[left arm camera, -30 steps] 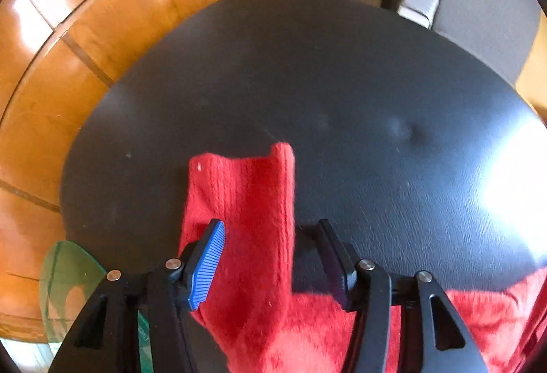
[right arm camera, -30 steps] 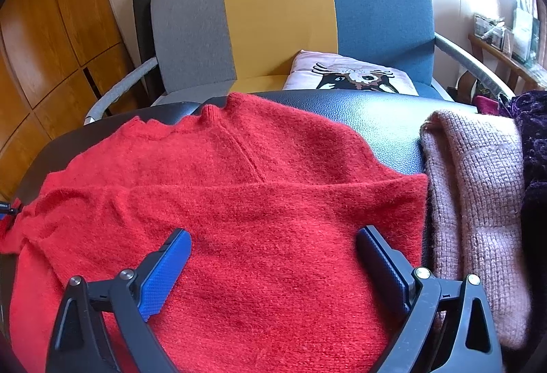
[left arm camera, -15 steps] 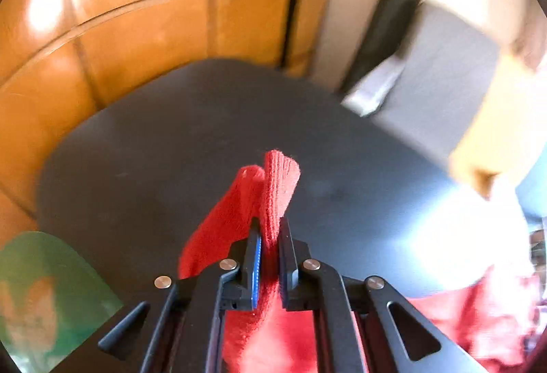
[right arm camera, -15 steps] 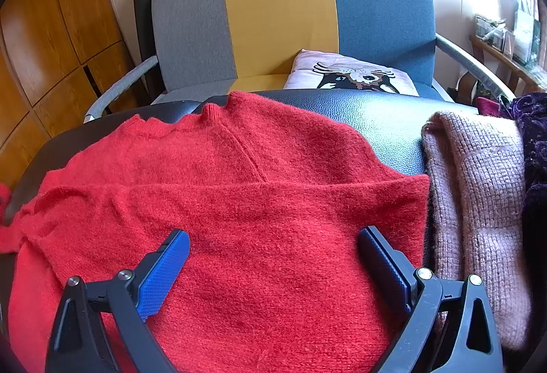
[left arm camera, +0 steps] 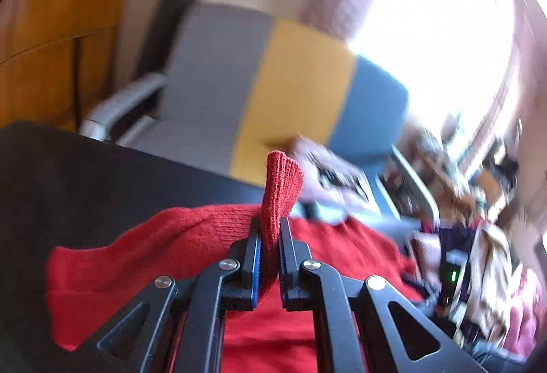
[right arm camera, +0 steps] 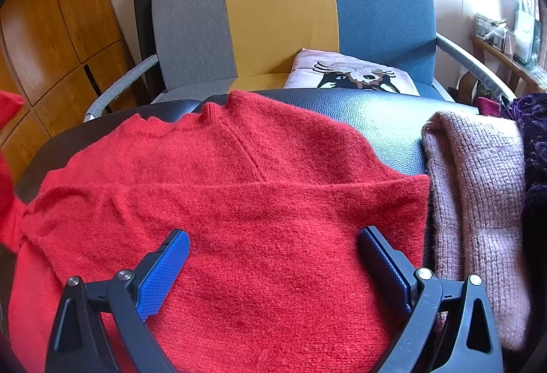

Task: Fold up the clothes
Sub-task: 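Lift the red sleeve cuff across the sweater body and open the left gripper, then grasp the other red sleeve cuff with the right gripper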

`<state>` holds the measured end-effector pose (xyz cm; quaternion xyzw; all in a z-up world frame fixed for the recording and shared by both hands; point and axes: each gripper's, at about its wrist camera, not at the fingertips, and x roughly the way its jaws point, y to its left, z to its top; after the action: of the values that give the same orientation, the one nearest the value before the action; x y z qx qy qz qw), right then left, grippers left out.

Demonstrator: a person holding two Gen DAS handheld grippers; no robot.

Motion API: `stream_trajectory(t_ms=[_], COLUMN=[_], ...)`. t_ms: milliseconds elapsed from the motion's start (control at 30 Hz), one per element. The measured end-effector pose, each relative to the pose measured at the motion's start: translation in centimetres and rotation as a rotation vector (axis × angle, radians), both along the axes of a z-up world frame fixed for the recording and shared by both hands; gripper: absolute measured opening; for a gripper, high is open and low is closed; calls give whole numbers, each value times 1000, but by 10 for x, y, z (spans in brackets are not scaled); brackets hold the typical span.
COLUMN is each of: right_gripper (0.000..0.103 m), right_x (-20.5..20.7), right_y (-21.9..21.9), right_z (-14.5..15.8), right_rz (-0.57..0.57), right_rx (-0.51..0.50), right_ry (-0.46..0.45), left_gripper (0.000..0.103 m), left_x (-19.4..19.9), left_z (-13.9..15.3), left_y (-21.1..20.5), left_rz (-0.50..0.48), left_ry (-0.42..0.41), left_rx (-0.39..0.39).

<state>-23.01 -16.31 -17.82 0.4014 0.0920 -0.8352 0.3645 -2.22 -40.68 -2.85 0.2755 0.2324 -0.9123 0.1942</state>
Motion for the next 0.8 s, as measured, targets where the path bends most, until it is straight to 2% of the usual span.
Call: stream_trajectory(t_ms=[133, 167, 233, 367, 500, 600, 700, 800], right_gripper=[101, 101, 101, 102, 103, 103, 103, 103], right_x=[1, 1, 1, 0, -1, 1, 2, 10], right_y=[-1, -1, -1, 1, 2, 1, -4, -11], right_z=[0, 0, 0, -1, -1, 0, 1, 8], right_rz=[5, 6, 10, 16, 20, 20, 22, 40], right_rx=[9, 12, 16, -4, -20, -10, 25, 69], right_ry=[1, 1, 1, -9, -14, -6, 4, 32], left_gripper=[10, 15, 18, 24, 25, 28, 28, 28], left_x=[-55, -65, -71, -32, 15, 43, 67, 82], left_z=[-30, -41, -60, -66, -70, -94, -103, -113], left_y=[75, 91, 100, 118, 115, 97, 74, 56], left_rz=[-129, -162, -201, -201, -131, -40, 3, -8], left_ry=[-138, -178, -230, -229, -200, -230, -125, -19], left_rx=[-70, -87, -94, -109, -116, -41, 118, 253])
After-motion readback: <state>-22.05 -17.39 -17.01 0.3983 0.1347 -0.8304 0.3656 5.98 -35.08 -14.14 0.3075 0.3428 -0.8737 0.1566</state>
